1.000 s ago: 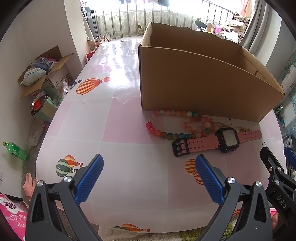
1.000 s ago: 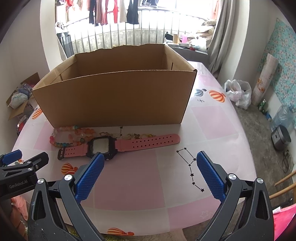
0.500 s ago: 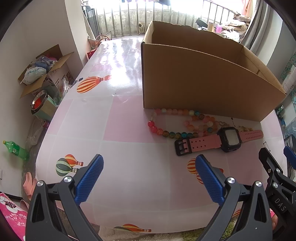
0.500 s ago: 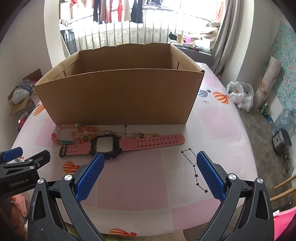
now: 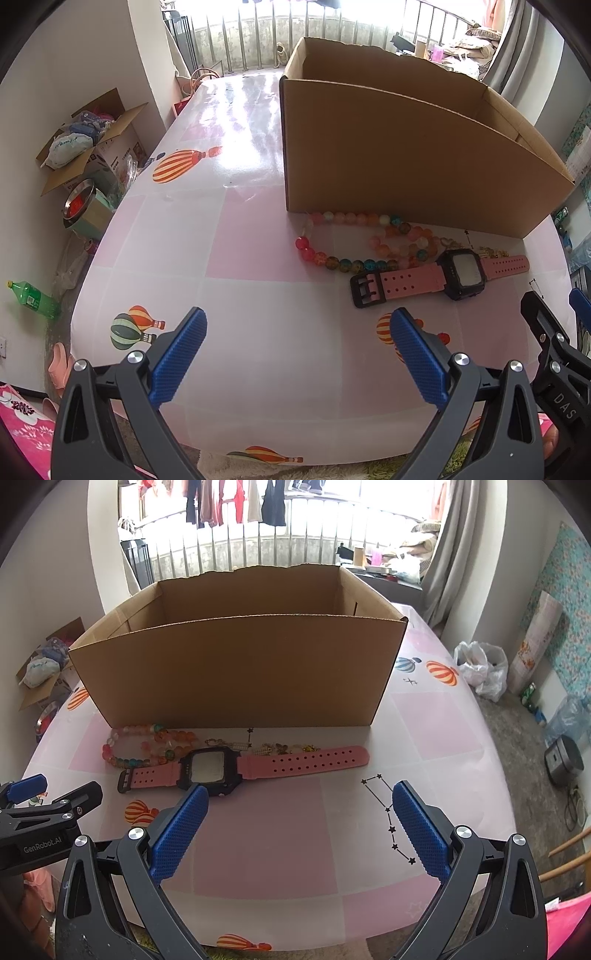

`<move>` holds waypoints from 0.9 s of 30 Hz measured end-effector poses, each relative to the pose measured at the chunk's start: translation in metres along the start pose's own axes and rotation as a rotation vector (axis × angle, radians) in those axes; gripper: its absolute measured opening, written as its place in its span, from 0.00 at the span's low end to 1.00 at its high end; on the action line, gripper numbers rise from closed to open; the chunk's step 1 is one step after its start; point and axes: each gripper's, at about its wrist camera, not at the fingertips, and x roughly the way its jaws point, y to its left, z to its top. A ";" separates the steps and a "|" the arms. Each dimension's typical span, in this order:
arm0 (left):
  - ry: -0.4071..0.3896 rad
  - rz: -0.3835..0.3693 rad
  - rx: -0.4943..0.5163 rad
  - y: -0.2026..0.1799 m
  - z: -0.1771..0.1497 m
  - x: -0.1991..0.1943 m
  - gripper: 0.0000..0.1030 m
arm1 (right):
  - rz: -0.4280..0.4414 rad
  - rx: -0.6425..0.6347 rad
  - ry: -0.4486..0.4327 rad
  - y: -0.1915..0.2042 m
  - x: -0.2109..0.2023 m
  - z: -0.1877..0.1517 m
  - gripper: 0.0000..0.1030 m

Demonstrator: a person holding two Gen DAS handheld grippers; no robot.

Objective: Organize jewelry
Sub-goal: 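Move both tools toward the pink-strapped watch beside the box, then close the left tool on the pink watch strap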

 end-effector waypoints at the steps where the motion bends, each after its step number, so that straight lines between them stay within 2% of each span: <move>1: 0.000 0.002 0.003 0.000 0.000 0.000 0.95 | 0.001 -0.001 0.000 0.000 0.000 0.000 0.93; 6: -0.012 0.007 0.026 -0.001 -0.004 0.005 0.95 | 0.019 -0.017 -0.011 -0.001 0.000 0.000 0.93; 11: -0.049 0.010 0.084 -0.002 -0.009 0.008 0.95 | 0.074 -0.108 -0.054 0.003 -0.003 -0.002 0.93; 14: -0.064 0.016 0.126 -0.002 -0.011 0.013 0.95 | 0.155 -0.188 -0.078 0.008 -0.002 0.003 0.93; 17: -0.066 0.003 0.148 -0.002 -0.012 0.018 0.95 | 0.261 -0.287 -0.054 0.015 0.006 0.010 0.92; 21: -0.041 -0.032 0.138 0.002 -0.012 0.029 0.95 | 0.384 -0.400 -0.029 0.028 0.017 0.016 0.81; 23: -0.035 -0.064 0.104 0.007 -0.012 0.032 0.95 | 0.436 -0.436 -0.002 0.034 0.026 0.020 0.71; 27: -0.056 -0.077 0.124 0.009 -0.011 0.034 0.95 | 0.475 -0.527 0.054 0.047 0.044 0.023 0.64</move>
